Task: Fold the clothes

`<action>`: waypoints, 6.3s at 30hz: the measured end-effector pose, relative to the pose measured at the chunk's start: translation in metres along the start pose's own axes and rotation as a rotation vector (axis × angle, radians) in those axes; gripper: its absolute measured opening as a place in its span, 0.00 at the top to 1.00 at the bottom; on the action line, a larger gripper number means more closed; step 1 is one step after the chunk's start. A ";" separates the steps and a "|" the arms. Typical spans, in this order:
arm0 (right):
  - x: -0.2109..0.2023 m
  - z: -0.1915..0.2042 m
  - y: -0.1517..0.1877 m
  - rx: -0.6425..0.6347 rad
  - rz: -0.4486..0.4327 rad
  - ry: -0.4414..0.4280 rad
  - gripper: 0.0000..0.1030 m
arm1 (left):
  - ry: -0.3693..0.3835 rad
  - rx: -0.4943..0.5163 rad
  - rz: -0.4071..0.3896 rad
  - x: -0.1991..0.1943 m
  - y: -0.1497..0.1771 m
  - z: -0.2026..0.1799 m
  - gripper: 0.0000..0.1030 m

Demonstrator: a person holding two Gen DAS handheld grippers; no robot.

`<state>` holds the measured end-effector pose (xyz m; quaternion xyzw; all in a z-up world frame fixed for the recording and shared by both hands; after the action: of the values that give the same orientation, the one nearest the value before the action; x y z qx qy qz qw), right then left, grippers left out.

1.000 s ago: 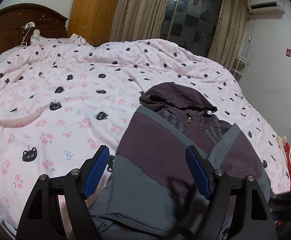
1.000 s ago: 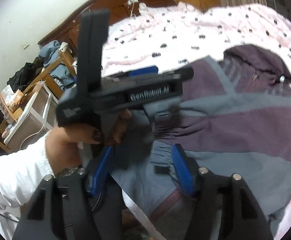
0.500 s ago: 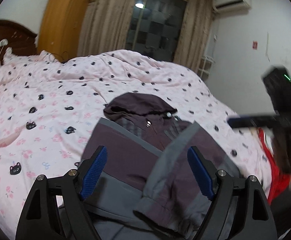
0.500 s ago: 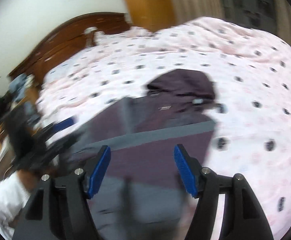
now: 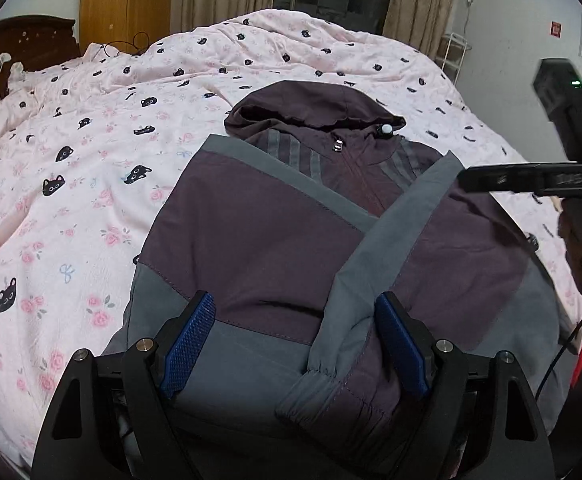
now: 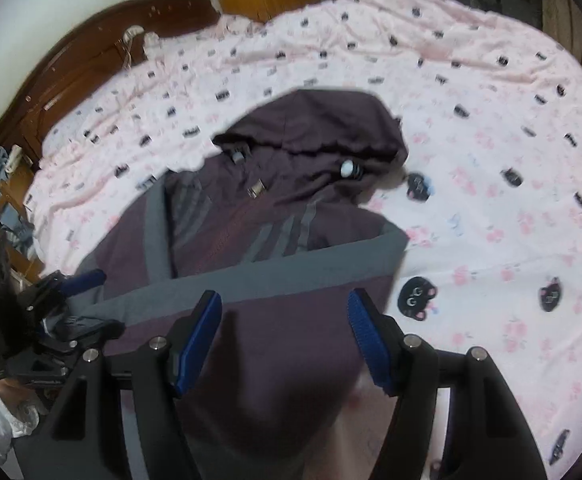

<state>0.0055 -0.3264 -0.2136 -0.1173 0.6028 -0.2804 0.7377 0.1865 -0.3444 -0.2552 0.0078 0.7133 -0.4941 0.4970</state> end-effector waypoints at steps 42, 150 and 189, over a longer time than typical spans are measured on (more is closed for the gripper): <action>-0.062 -0.004 -0.015 0.111 -0.206 -0.107 0.11 | 0.155 0.074 -0.196 -0.024 -0.149 0.038 0.06; -0.031 0.025 0.066 -0.199 0.150 -0.157 0.87 | 0.125 0.262 0.019 0.021 -0.037 -0.009 0.41; -0.009 0.012 -0.010 -0.076 -0.111 -0.038 0.12 | -0.141 0.091 -0.111 0.026 -0.110 0.035 0.33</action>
<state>0.0130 -0.3317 -0.1976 -0.1836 0.5915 -0.2953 0.7275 0.1425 -0.4380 -0.1974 -0.0439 0.6529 -0.5518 0.5171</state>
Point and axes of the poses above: each gripper's, at about its wrist camera, not at the fingertips, and x roughly the way its jaws point, z to its left, y to its underside, the point moved 7 cm from there along x, roughly the way its jaws point, and after that the axes turned 7 degrees about x, right-handed, at the moved point
